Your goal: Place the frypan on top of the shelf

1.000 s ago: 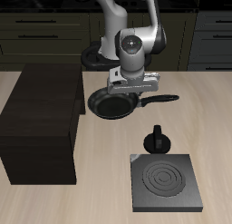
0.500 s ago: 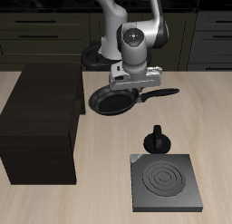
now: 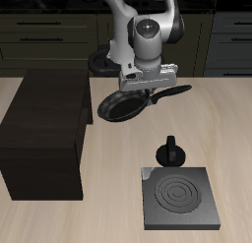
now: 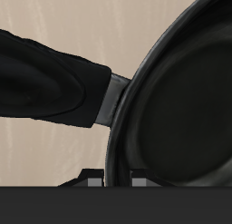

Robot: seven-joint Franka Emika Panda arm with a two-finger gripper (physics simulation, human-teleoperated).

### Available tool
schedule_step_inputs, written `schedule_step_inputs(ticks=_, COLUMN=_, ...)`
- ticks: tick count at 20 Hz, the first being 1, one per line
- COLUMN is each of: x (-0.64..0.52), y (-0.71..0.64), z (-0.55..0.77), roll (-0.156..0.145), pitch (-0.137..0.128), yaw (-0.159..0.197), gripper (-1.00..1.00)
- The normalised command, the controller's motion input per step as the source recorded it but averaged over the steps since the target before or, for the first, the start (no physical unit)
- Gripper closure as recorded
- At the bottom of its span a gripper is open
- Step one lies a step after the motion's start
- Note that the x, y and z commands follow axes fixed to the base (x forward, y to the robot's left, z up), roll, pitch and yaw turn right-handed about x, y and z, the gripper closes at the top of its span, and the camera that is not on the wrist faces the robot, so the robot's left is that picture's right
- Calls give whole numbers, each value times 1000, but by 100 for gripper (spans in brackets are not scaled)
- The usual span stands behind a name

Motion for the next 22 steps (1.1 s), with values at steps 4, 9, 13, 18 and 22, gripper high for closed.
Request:
schedule_step_inputs(ticks=4, x=-24, y=27, z=274, roll=-3, pitch=-37, yaw=41, gripper=100)
schedule_step_inputs(ticks=9, x=-33, y=-2, z=243, roll=1, pitch=-46, yaw=26, gripper=100)
schedule_step_inputs(ticks=13, x=16, y=-60, z=243, roll=-14, pitch=-28, yaw=15, gripper=100)
schedule_step_inputs(ticks=18, x=11, y=-57, z=200, roll=-21, pitch=-28, yaw=29, gripper=100)
schedule_step_inputs(ticks=22, x=-21, y=-14, z=267, roll=-10, pitch=-32, yaw=9, gripper=100)
